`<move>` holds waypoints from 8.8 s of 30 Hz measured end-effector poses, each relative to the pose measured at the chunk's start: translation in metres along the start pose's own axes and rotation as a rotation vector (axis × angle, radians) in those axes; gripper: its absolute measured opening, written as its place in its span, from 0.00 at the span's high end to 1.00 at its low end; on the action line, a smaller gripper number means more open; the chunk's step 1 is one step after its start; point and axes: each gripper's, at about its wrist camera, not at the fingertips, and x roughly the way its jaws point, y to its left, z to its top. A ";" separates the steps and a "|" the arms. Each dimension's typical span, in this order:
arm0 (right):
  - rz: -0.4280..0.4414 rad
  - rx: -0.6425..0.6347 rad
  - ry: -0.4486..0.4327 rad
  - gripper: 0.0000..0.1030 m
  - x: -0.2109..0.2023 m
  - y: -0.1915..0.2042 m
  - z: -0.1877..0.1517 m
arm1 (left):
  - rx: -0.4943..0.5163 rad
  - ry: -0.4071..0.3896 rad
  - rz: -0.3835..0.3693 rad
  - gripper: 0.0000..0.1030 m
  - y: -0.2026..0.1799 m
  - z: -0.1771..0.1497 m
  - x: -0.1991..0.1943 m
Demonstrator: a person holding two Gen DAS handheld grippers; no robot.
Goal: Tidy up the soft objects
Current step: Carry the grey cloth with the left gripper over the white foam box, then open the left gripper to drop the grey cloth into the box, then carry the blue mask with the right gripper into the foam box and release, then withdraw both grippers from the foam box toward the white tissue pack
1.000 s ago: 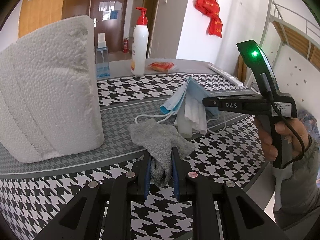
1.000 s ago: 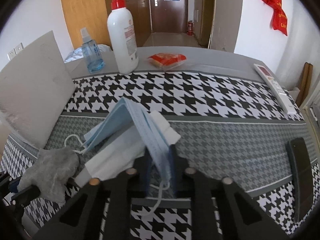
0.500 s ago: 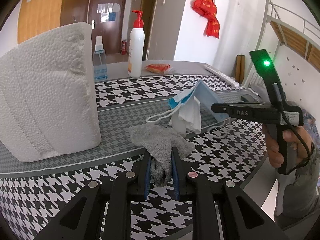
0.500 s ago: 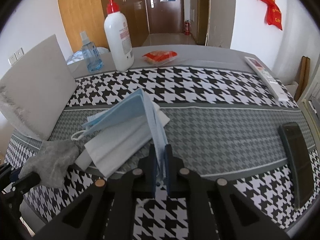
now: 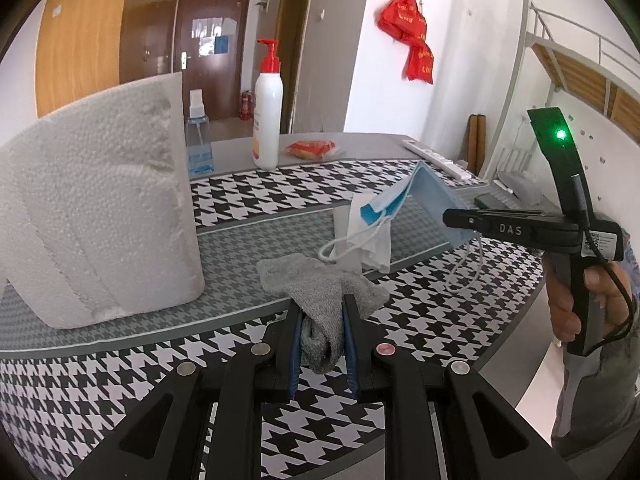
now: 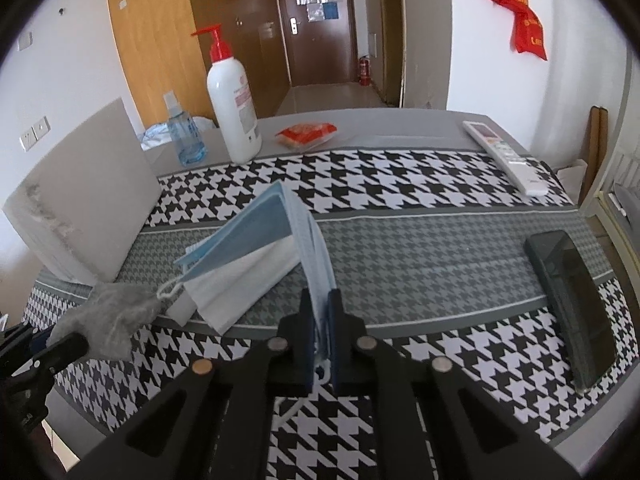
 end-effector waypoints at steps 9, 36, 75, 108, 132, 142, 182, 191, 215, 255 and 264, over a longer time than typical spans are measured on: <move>0.009 0.017 -0.046 0.92 -0.017 0.000 0.003 | 0.008 -0.036 0.020 0.81 0.001 0.002 -0.011; 0.002 0.023 -0.164 0.92 -0.051 0.000 0.014 | 0.062 -0.129 0.073 0.81 -0.001 0.025 -0.032; 0.034 0.004 -0.305 0.92 -0.092 0.005 0.037 | 0.115 -0.298 0.139 0.81 -0.011 0.074 -0.067; 0.099 -0.039 -0.345 0.92 -0.089 0.041 0.056 | 0.076 -0.381 0.235 0.81 0.024 0.097 -0.086; 0.182 -0.113 -0.335 0.92 -0.076 0.086 0.072 | -0.003 -0.378 0.334 0.81 0.065 0.105 -0.088; 0.162 -0.113 -0.333 0.92 -0.073 0.092 0.072 | -0.038 -0.317 0.334 0.81 0.092 0.113 -0.066; 0.189 -0.156 -0.338 0.92 -0.072 0.129 0.096 | -0.111 -0.381 0.403 0.01 0.119 0.091 -0.104; 0.212 -0.184 -0.333 0.92 -0.068 0.150 0.102 | -0.126 -0.391 0.449 0.01 0.129 0.077 -0.119; 0.279 -0.293 -0.281 0.92 -0.053 0.220 0.114 | -0.159 -0.371 0.480 0.01 0.142 0.038 -0.135; 0.268 -0.340 -0.140 0.34 0.006 0.256 0.120 | -0.208 -0.327 0.484 0.01 0.156 0.021 -0.129; 0.284 -0.329 -0.154 0.33 -0.003 0.249 0.118 | -0.211 -0.316 0.472 0.01 0.156 0.022 -0.123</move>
